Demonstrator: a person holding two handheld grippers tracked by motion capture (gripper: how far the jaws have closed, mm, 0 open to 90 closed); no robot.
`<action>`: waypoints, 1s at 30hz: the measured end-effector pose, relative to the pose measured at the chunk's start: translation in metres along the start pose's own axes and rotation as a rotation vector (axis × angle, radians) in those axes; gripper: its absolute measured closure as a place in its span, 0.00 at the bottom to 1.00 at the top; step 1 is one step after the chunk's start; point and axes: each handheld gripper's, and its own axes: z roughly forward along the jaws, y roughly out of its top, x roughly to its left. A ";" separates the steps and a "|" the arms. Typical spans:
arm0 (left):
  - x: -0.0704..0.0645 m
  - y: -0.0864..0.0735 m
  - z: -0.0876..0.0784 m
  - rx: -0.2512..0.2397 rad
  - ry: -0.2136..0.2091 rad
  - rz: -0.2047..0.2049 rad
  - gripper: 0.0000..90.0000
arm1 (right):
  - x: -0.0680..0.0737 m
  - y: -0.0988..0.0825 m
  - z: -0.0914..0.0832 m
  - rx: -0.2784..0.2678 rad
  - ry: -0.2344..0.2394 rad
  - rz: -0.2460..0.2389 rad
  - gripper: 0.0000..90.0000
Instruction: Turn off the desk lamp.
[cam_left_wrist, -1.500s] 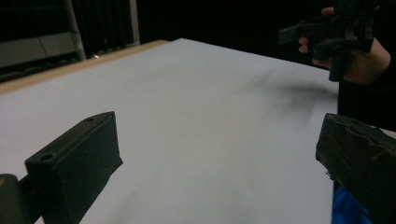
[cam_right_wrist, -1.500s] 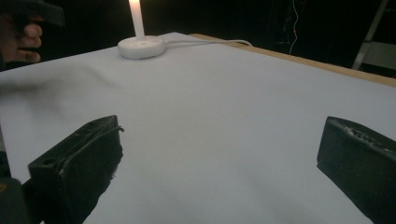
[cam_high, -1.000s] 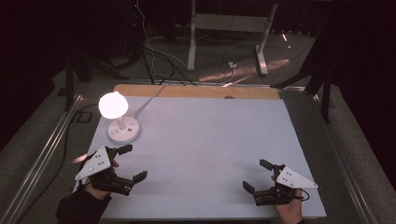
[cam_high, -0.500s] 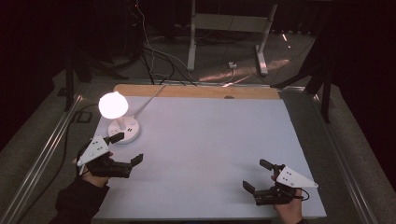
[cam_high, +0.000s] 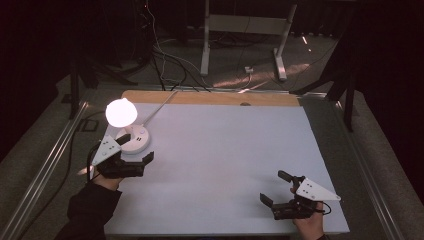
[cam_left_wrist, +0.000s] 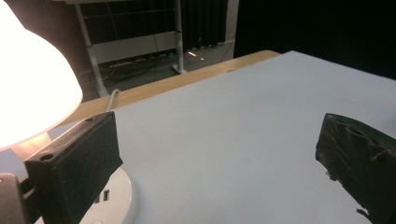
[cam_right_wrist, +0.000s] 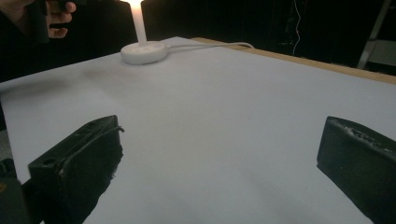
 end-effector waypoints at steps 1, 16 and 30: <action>0.001 -0.001 0.002 -0.003 0.023 0.008 0.01 | 0.000 0.000 0.000 -0.001 0.003 0.003 0.00; 0.018 -0.017 0.020 0.036 0.115 -0.065 0.01 | -0.001 0.000 0.000 -0.003 0.003 0.002 0.00; 0.039 -0.032 0.028 0.097 0.195 -0.167 0.01 | -0.001 0.000 -0.001 -0.004 0.007 0.004 0.00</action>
